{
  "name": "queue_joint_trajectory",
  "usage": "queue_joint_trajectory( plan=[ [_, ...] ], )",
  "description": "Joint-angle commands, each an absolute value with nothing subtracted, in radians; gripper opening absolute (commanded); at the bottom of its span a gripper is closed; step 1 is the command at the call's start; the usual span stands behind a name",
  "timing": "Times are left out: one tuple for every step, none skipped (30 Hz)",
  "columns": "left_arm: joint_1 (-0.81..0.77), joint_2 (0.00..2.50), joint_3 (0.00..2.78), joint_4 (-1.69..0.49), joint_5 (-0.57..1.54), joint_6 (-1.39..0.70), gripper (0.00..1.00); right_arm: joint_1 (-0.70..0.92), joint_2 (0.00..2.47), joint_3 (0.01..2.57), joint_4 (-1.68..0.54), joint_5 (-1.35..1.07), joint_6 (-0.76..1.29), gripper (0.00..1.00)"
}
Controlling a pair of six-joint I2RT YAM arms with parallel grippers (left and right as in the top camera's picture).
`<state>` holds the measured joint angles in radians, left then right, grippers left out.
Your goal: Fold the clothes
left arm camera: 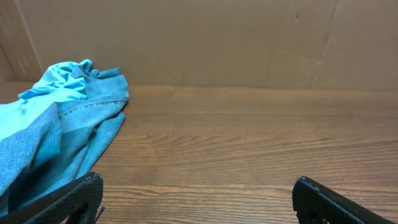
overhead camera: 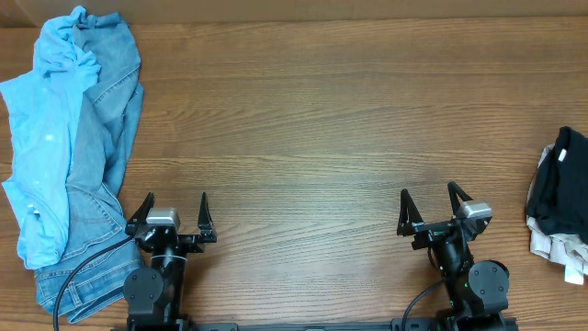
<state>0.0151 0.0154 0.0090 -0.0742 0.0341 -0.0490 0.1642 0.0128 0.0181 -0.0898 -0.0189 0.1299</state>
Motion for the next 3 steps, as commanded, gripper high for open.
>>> queue_joint_trajectory(
  plan=[
    [0.019,0.004,0.005,-0.074,0.045,-0.04,1.0,0.162,0.003,0.008,-0.083,-0.016,0.131,1.0],
    [0.019,0.004,0.005,-0.074,0.045,-0.04,1.0,0.162,0.003,0.008,-0.083,-0.016,0.131,1.0],
    [0.019,0.004,0.005,-0.074,0.045,-0.04,1.0,0.162,0.003,0.008,-0.083,-0.016,0.131,1.0]
  ],
)
